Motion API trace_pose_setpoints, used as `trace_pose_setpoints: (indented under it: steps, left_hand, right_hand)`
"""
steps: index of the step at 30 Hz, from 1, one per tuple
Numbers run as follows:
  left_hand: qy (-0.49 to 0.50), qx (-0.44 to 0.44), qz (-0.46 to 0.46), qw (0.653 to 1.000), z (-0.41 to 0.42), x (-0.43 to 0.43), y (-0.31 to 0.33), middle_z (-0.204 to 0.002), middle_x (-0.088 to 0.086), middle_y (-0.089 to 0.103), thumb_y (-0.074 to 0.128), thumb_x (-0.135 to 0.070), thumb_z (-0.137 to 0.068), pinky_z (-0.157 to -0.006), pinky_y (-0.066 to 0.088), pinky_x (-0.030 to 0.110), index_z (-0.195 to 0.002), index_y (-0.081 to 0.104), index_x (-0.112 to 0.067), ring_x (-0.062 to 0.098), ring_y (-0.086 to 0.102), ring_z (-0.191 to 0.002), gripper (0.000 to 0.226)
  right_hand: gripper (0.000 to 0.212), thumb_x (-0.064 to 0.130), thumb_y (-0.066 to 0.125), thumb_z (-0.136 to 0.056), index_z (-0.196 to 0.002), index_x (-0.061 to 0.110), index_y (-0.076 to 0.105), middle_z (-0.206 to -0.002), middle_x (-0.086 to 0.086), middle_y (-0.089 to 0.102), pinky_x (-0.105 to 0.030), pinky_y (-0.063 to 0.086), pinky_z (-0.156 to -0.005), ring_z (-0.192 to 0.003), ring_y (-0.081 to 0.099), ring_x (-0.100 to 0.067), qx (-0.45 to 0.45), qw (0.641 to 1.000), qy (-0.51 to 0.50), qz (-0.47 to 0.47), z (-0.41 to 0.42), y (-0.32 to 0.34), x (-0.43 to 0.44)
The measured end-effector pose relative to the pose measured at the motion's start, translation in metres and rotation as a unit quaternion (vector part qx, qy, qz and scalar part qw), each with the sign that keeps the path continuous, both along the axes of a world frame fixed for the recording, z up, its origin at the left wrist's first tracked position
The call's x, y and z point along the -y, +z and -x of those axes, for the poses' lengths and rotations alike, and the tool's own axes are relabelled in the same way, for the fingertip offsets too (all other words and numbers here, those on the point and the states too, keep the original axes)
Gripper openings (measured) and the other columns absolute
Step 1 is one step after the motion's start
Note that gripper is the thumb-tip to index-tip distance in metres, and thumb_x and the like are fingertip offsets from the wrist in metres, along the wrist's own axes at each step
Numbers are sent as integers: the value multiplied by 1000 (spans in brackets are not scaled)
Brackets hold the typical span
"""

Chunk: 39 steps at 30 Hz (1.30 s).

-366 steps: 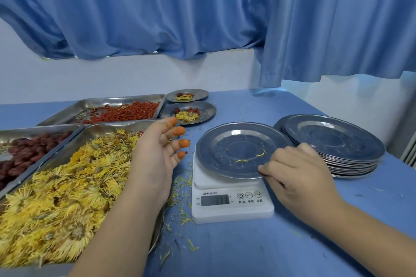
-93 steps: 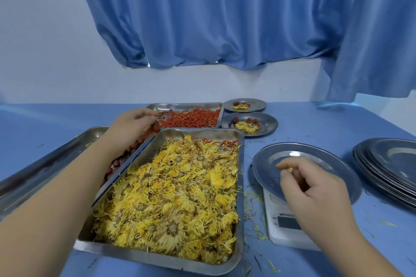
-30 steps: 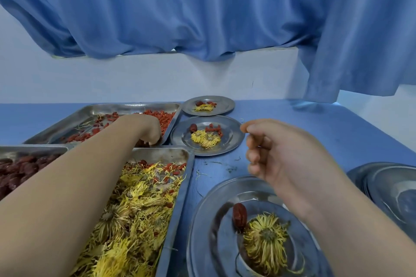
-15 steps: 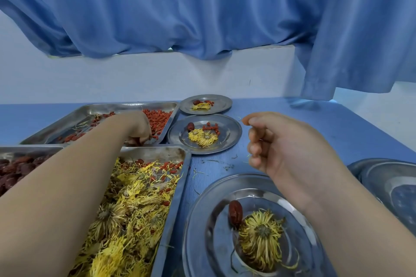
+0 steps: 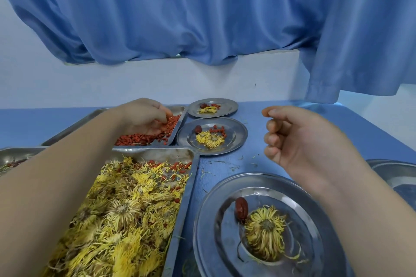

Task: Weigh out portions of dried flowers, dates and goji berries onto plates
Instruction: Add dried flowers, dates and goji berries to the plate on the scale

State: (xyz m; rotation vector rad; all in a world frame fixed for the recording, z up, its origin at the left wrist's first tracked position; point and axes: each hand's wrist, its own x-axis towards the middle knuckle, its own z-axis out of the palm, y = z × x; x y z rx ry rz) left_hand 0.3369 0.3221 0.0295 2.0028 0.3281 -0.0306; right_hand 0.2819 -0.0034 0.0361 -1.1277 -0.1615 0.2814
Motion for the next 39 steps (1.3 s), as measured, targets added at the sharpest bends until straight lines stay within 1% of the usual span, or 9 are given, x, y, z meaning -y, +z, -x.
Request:
trace_pose_setpoints:
  steps: [5, 8, 13, 16, 20, 24, 28, 34, 39]
  left_hand:
    - [-110, 2, 66, 992, 28, 58, 14, -77, 8, 67, 48, 7, -93, -60, 51, 28, -94, 63, -10, 15, 64, -64, 23]
    - [-166, 4, 66, 984, 45, 99, 17, -83, 13, 63, 49, 7, -93, -63, 52, 25, -94, 65, -11, 17, 63, -72, 23]
    - [-275, 24, -99, 956, 64, 163, 14, -89, -5, 75, 59, -9, -92, -72, 55, 24, -99, 67, -21, 10, 70, -83, 17]
    - [-314, 2, -182, 932, 68, 188, 7, -99, -5, 76, 60, -13, -91, -86, 54, 31, -106, 67, -23, 9, 70, -93, 19]
    - [-301, 10, -244, 922, 71, 199, 3, -95, -2, 76, 64, -14, -90, -88, 54, 24, -107, 70, -21, 7, 70, -88, 20]
    - [-283, 37, -272, 919, 77, 203, 6, -77, -22, 70, 69, -16, -87, -63, 45, 10, -101, 71, -27, -8, 61, -65, 18]
    - [-270, 59, -283, 918, 80, 205, 8, -66, -32, 64, 71, -14, -85, -52, 36, 3, -97, 70, -27, -11, 53, -51, 18]
    - [-254, 56, -270, 927, 88, 202, 6, -84, -6, 71, 71, -18, -85, -66, 46, 9, -95, 71, -29, -6, 59, -68, 15]
    - [-243, 48, -242, 938, 100, 193, 5, -83, -9, 72, 70, -17, -86, -68, 49, 12, -93, 71, -33, -4, 64, -70, 18]
  right_hand:
    - [12, 12, 54, -87, -77, 12, 60, -55, 2, 47, -17, 35, -38, -45, 39, -10, -4, 999, -4, -31, 3, 12, 10]
    - [9, 12, 54, -87, -79, 12, 59, -55, 2, 46, -17, 35, -39, -45, 39, -10, -3, 999, -7, -49, 5, 18, 15]
    - [10, 12, 53, -87, -79, 12, 59, -54, 3, 45, -18, 34, -39, -45, 40, -10, 2, 998, -16, -67, 7, 27, 23]
    - [9, 12, 53, -87, -80, 12, 59, -55, 3, 45, -18, 34, -39, -44, 40, -10, 6, 996, -11, -85, 9, 31, 25]
    - [8, 11, 53, -87, -81, 11, 58, -54, 2, 44, -19, 33, -39, -44, 39, -10, 20, 995, 2, -98, 11, 34, 25]
    - [9, 11, 53, -85, -79, 11, 59, -52, 2, 45, -18, 33, -39, -42, 39, -10, 29, 994, 8, -105, 12, 37, 26]
    - [8, 11, 54, -85, -80, 10, 60, -52, 2, 45, -18, 33, -39, -43, 39, -11, 33, 993, 9, -111, 12, 39, 28]
    - [9, 12, 54, -85, -80, 11, 61, -52, 2, 45, -18, 33, -40, -43, 39, -11, 33, 993, 1, -112, 10, 39, 31]
    - [7, 11, 54, -85, -81, 11, 60, -53, 2, 45, -18, 33, -40, -43, 40, -11, 31, 993, -3, -115, 10, 40, 33]
